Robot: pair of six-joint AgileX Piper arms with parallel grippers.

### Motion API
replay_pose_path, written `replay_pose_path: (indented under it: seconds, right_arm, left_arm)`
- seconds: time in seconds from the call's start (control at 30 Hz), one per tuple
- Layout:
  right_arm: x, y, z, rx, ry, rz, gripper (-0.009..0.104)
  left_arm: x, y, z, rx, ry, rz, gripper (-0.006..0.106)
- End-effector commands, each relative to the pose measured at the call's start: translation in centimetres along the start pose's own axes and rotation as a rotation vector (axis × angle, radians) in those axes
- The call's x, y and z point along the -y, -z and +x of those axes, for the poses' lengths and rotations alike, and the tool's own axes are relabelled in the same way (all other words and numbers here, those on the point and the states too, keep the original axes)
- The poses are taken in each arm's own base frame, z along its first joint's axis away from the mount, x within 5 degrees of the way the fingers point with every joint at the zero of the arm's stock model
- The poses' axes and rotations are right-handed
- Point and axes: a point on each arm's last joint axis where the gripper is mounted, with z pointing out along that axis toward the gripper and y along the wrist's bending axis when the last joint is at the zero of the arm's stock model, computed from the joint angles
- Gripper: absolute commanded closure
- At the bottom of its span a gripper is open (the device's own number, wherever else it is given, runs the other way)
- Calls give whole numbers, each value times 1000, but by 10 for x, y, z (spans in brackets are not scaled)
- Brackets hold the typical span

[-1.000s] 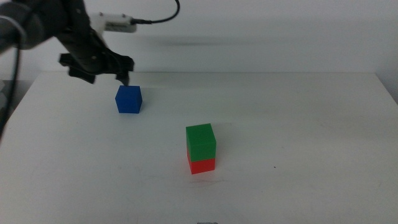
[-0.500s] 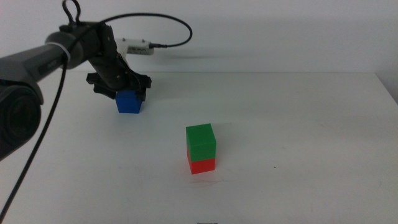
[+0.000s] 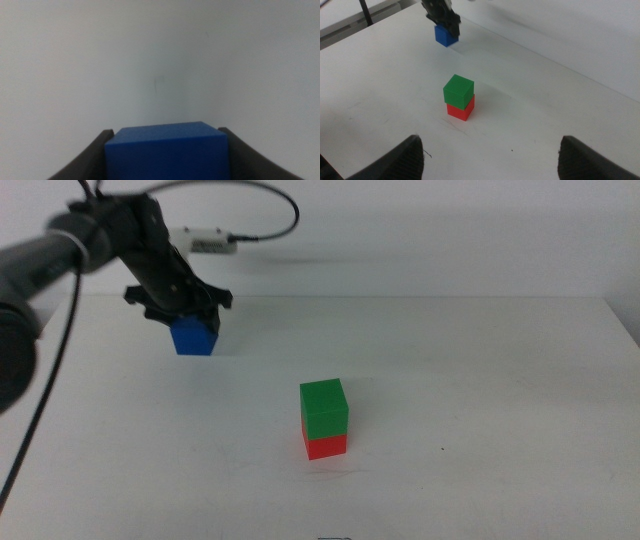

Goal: Stack red cubes first, then green, then blue cubes in a specific spot.

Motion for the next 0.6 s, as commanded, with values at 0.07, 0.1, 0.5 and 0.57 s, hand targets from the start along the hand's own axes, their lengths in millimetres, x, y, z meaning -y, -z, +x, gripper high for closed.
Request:
replay_pose_path:
  seconds: [0.07, 0.1, 0.5, 0.57]
  right_arm:
    - [2, 3, -11, 87, 20, 12, 6]
    - [2, 3, -11, 87, 20, 12, 6]
    - [2, 3, -11, 87, 20, 12, 6]
    - [2, 3, -11, 87, 20, 12, 6]
  left_arm:
    - [20, 89, -5, 126, 49, 28, 90]
    - [29, 100, 1, 138, 57, 22, 90]
    - [165, 189, 83, 260, 84, -27, 90]
    - [181, 191, 87, 264, 68, -55, 90]
